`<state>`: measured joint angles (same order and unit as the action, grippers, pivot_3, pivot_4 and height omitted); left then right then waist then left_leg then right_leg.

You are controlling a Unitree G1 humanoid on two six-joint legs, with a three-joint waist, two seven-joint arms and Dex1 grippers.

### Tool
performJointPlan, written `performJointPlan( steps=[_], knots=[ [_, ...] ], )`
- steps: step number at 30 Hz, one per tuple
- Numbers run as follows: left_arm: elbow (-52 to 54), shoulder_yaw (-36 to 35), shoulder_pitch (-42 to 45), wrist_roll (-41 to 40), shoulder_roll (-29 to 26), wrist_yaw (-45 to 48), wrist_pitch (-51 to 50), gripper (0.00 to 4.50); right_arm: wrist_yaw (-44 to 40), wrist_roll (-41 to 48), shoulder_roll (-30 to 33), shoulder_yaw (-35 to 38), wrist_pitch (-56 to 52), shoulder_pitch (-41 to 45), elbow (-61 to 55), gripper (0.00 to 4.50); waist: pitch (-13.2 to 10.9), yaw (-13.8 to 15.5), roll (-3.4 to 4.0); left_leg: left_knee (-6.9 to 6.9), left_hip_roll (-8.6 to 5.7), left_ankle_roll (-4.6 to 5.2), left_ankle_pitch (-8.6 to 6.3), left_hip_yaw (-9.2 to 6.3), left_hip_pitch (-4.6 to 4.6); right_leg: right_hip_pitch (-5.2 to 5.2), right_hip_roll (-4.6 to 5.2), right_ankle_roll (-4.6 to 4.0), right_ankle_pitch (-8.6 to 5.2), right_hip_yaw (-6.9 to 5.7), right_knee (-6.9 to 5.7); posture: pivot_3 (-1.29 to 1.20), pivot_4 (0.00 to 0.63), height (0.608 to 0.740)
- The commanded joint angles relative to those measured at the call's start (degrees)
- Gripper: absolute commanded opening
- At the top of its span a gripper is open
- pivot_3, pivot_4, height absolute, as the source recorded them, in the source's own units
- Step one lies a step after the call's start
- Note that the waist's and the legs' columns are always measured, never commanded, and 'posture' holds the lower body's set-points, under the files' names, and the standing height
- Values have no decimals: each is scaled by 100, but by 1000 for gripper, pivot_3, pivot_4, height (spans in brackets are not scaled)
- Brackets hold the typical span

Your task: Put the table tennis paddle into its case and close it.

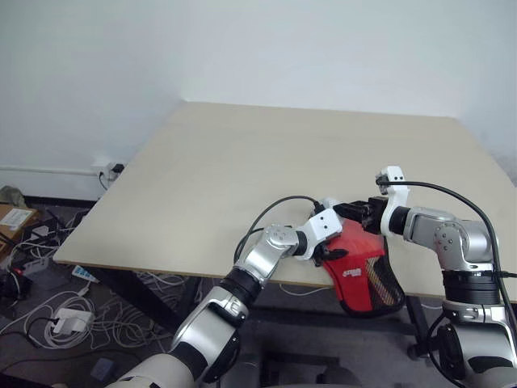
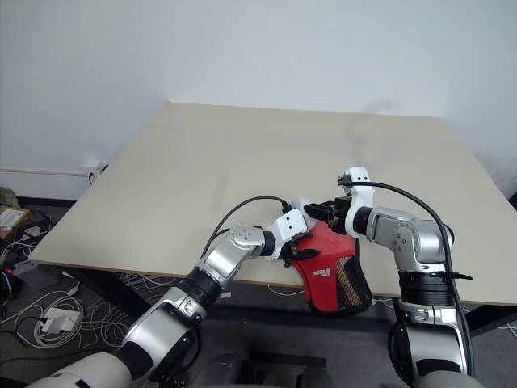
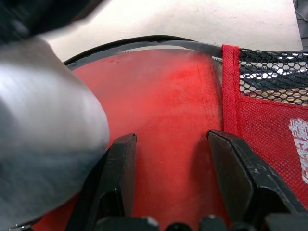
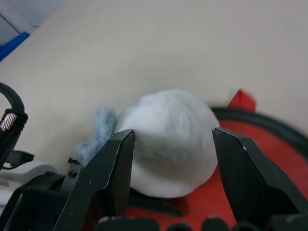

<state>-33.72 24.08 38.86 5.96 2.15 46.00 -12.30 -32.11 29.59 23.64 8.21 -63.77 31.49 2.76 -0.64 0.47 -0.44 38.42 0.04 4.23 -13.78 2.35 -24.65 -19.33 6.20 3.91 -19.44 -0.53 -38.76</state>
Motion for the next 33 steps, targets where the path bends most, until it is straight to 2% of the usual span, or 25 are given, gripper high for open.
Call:
performJointPlan(
  steps=[1,13,16,22,27,33],
  knots=[
    [-41,134,-3,100,-29,51,-38,2411,52,161,-52,181,-26,314,98,2820,0,4,1,0,-1,0,0,0,0,1,0,0,0,0,0,0,0,715],
    [-55,54,43,73,-49,-1,-125,2411,-46,155,-182,-163,-264,479,623,2820,2,-4,3,-1,0,0,0,1,1,-3,-1,0,0,-1,0,0,0,715],
    [-41,31,49,60,-55,-12,-149,2455,-47,130,-212,-208,-260,473,683,2152,2,-4,3,-1,-1,0,0,0,1,-4,0,0,0,-1,0,0,0,715],
    [-43,-26,60,51,-107,-42,-186,2455,-89,30,-237,-473,-228,457,737,141,4,-10,5,0,0,0,0,0,3,-5,-1,0,0,-1,0,0,0,715],
    [20,-33,41,34,-124,-11,-279,2455,225,-18,-486,-128,371,632,919,33,4,-38,5,-1,-2,0,0,0,4,-5,-1,0,0,-2,0,0,0,715],
    [156,53,-67,68,-139,-2,-426,2455,1272,-413,-905,417,1582,1129,1691,33,4,-41,9,-3,-7,-3,1,3,4,-11,-3,0,0,-1,-2,0,0,715]
  ],
)
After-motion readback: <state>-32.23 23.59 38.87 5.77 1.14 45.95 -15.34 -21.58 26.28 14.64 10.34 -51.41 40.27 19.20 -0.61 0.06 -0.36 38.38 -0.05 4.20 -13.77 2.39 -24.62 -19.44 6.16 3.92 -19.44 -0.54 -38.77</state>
